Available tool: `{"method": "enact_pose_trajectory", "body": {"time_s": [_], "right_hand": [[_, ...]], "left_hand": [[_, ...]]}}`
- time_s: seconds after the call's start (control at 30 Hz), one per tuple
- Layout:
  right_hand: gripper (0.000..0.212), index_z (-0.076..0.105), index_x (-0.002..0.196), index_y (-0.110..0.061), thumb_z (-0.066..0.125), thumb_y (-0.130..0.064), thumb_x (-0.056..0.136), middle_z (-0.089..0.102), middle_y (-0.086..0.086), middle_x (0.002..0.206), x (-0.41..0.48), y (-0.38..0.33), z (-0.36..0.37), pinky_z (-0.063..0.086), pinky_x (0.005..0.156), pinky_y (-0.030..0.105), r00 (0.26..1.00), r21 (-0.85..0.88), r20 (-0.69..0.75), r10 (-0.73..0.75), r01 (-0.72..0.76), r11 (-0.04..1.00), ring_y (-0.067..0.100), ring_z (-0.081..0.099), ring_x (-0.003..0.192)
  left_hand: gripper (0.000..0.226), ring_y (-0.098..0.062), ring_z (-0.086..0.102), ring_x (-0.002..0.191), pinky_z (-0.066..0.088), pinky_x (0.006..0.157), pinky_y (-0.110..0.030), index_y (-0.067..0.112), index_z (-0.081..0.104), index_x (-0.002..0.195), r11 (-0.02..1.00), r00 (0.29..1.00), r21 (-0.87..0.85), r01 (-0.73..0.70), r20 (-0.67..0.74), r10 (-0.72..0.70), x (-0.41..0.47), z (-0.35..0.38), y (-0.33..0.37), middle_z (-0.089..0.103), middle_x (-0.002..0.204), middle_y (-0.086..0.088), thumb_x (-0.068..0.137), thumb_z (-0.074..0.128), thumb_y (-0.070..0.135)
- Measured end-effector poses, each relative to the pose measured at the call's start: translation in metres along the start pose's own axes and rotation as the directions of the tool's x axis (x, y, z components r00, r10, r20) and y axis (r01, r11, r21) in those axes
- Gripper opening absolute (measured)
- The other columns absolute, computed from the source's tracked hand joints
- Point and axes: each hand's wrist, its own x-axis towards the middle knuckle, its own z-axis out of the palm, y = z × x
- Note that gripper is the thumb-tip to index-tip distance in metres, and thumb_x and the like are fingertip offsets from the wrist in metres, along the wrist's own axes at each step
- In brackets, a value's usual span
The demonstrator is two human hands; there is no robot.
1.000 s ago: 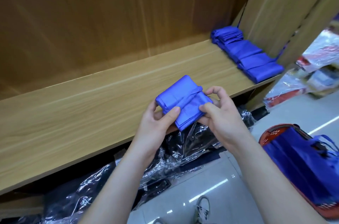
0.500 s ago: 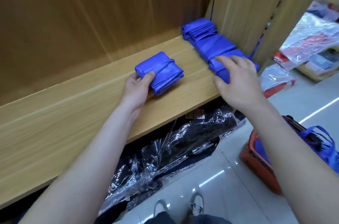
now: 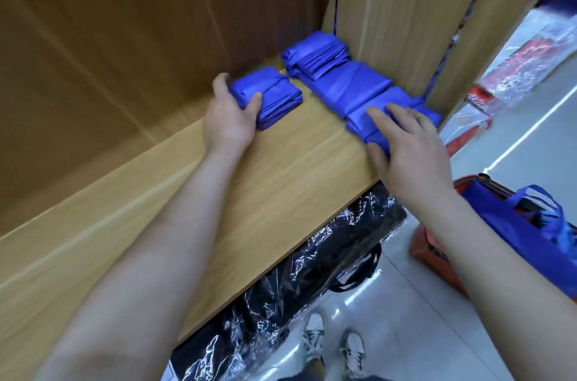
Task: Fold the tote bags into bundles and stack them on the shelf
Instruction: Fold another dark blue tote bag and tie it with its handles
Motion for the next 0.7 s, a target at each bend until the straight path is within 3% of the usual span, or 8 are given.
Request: {"method": "enact_pose_trajectory", "body": {"time_s": [0.07,0.17,0.27,0.37,0.43,0.53,0.6,0.7], "right_hand": [[0.049,0.053,0.136,-0.018,0.062,-0.025,0.088,0.051,0.013,0.14,0.001,-0.002,0.002,0.048,0.092,0.052,0.999,0.023,-0.033,0.034,-0.033,0.999,0.039,0.045,0.126],[0.038,0.064,0.123,-0.012,0.068,-0.023,0.086,0.055,0.016,0.134,0.002,-0.004,0.007,0.047,0.094,0.05,0.994,0.038,-0.103,0.042,-0.038,0.999,0.042,0.049,0.12],[0.034,0.066,0.118,-0.009,0.068,-0.022,0.087,0.056,0.017,0.132,0.001,-0.006,0.012,0.044,0.099,0.047,0.992,0.024,-0.118,0.041,-0.038,0.999,0.043,0.049,0.119],[0.04,0.061,0.126,-0.015,0.06,-0.029,0.089,0.053,0.012,0.138,0.0,-0.007,0.01,0.048,0.093,0.051,0.994,0.005,-0.101,0.046,-0.045,0.999,0.04,0.045,0.123],[0.051,0.052,0.136,-0.027,0.053,-0.039,0.087,0.045,0.006,0.146,0.0,-0.01,0.003,0.05,0.086,0.054,0.996,-0.029,-0.053,0.076,-0.078,0.997,0.036,0.038,0.128],[0.064,0.034,0.145,-0.04,0.057,-0.044,0.086,0.031,0.001,0.155,-0.003,-0.013,-0.01,0.045,0.087,0.056,0.991,-0.066,0.008,0.132,-0.132,0.989,0.031,0.028,0.136],[0.06,0.039,0.144,-0.033,0.057,-0.039,0.087,0.038,0.004,0.15,-0.007,-0.011,-0.022,0.045,0.09,0.054,0.993,0.003,-0.064,0.097,-0.097,0.995,0.029,0.036,0.133],[0.041,0.059,0.129,-0.017,0.055,-0.024,0.088,0.06,0.004,0.128,-0.024,0.005,-0.043,0.048,0.09,0.042,0.965,0.215,-0.231,0.122,-0.072,0.974,0.023,0.056,0.113]], "left_hand": [[0.051,-0.03,0.052,0.109,0.045,0.088,-0.037,0.03,0.049,0.135,0.977,0.979,0.113,-0.183,-0.073,0.192,0.002,-0.001,0.0,0.05,0.119,-0.009,0.088,0.061,0.045],[0.041,-0.027,0.046,0.11,0.041,0.094,-0.031,0.026,0.066,0.123,0.88,0.893,0.157,-0.447,0.027,0.449,0.006,0.006,-0.004,0.05,0.119,-0.008,0.088,0.063,0.045],[0.041,-0.029,0.043,0.116,0.034,0.1,-0.03,0.024,0.064,0.127,0.867,0.886,0.181,-0.463,0.107,0.451,0.013,0.012,-0.009,0.047,0.131,-0.008,0.091,0.061,0.043],[0.041,-0.029,0.042,0.117,0.037,0.1,-0.033,0.026,0.063,0.128,0.864,0.889,0.21,-0.458,0.097,0.448,0.013,0.017,-0.005,0.046,0.133,-0.006,0.09,0.061,0.042],[0.043,-0.029,0.04,0.119,0.04,0.1,-0.037,0.028,0.062,0.128,0.867,0.898,0.235,-0.439,0.092,0.43,0.011,0.018,0.001,0.044,0.135,-0.006,0.089,0.062,0.044],[0.045,-0.031,0.036,0.123,0.039,0.101,-0.043,0.03,0.059,0.129,0.865,0.912,0.29,-0.409,0.088,0.401,0.004,0.013,0.01,0.041,0.137,-0.007,0.087,0.062,0.045],[0.041,-0.032,0.039,0.121,0.039,0.099,-0.042,0.027,0.06,0.127,0.862,0.899,0.264,-0.433,0.057,0.434,-0.003,0.007,0.02,0.044,0.134,-0.008,0.088,0.061,0.039],[0.025,-0.025,0.057,0.098,0.045,0.087,-0.035,0.023,0.07,0.109,0.843,0.843,0.034,-0.536,0.067,0.533,-0.031,0.002,0.046,0.06,0.109,-0.005,0.089,0.057,0.028]]}}
